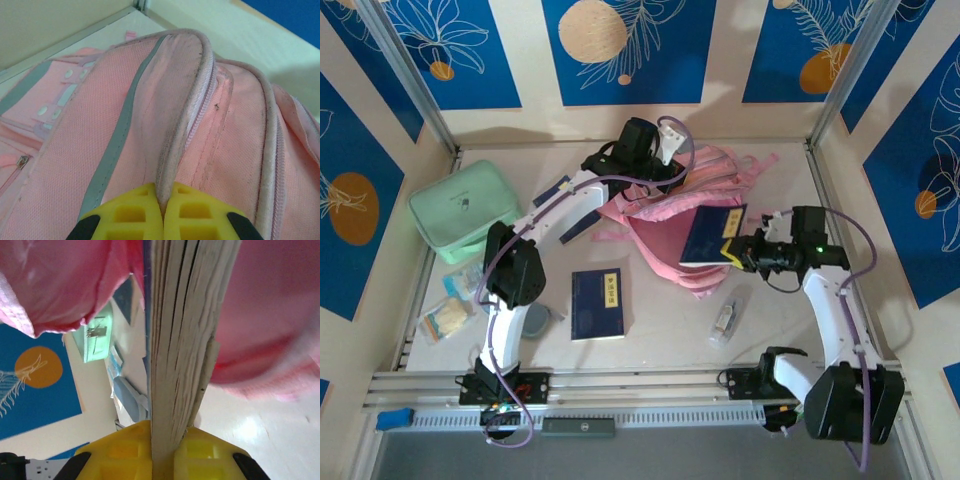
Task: Pack books, pencil case, and school supplies into a backpack
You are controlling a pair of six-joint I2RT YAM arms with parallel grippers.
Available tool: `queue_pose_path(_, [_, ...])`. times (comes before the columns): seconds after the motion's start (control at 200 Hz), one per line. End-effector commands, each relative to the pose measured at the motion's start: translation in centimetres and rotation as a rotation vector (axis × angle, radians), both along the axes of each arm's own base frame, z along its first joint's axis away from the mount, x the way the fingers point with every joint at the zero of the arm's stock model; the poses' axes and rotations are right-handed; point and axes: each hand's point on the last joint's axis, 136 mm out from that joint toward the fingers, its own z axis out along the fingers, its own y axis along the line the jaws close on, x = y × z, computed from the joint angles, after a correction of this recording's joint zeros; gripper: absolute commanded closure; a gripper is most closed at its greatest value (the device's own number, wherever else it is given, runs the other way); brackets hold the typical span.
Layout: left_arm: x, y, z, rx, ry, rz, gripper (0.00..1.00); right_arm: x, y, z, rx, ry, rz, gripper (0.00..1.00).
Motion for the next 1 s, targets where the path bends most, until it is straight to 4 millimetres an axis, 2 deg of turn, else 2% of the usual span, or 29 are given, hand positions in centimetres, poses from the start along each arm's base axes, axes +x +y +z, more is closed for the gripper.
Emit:
queue_pose_path(0.0, [-1.8,-0.4,9.6,-0.203,-0.159,-0.087,1.00,4.1,0.5,-0.5,0.011,-0.130,0.030,1.00])
queue_pose_path(0.09, [-1.9,-0.3,10.0,-0.209,-0.160,-0.090,1.00,6.1,1.3,-1.7,0.049,-0.149,0.057,1.00])
queue_pose_path(0.235, [-1.5,0.0,10.3,-0.219,-0.166,-0.066,1.00,8.4,2.1,-5.0,-0.027,-0.144,0.061,1.00])
queue_pose_path(0.41, [-1.7,-0.1,10.7,-0.245,-0.160,-0.087,1.00,10.4,2.8,-7.0,-0.048,-0.158,0.079,0.98])
queue_pose_path(0.48, [-1.8,-0.2,10.8,-0.249,-0.159,-0.096,1.00,11.5,2.8,-7.6,-0.054,-0.161,0.080,0.91])
queue_pose_path(0.55, [-1.6,-0.2,10.6,-0.245,-0.158,-0.085,1.00,12.3,2.5,-8.7,-0.065,-0.111,0.085,0.88])
queue_pose_path(0.61, [-1.5,-0.1,10.5,-0.242,-0.153,-0.078,1.00,12.6,2.2,-9.2,-0.093,-0.090,0.085,0.76])
queue_pose_path(0.705, [-1.4,0.0,10.4,-0.242,-0.159,-0.072,1.00,12.0,1.1,-9.2,-0.152,-0.069,0.034,0.64])
queue_pose_path(0.81, [-1.1,0.2,10.1,-0.236,-0.157,-0.063,1.00,9.8,-0.2,-9.4,-0.214,-0.002,-0.031,0.54])
queue_pose_path(0.915, [-0.7,0.3,9.8,-0.239,-0.152,-0.050,1.00,6.4,-1.8,-11.0,-0.257,0.172,-0.160,0.55])
queue_pose_path(0.995, [-0.7,0.3,9.9,-0.253,-0.150,-0.050,1.00,4.5,-1.6,-11.0,-0.239,0.222,-0.196,0.61])
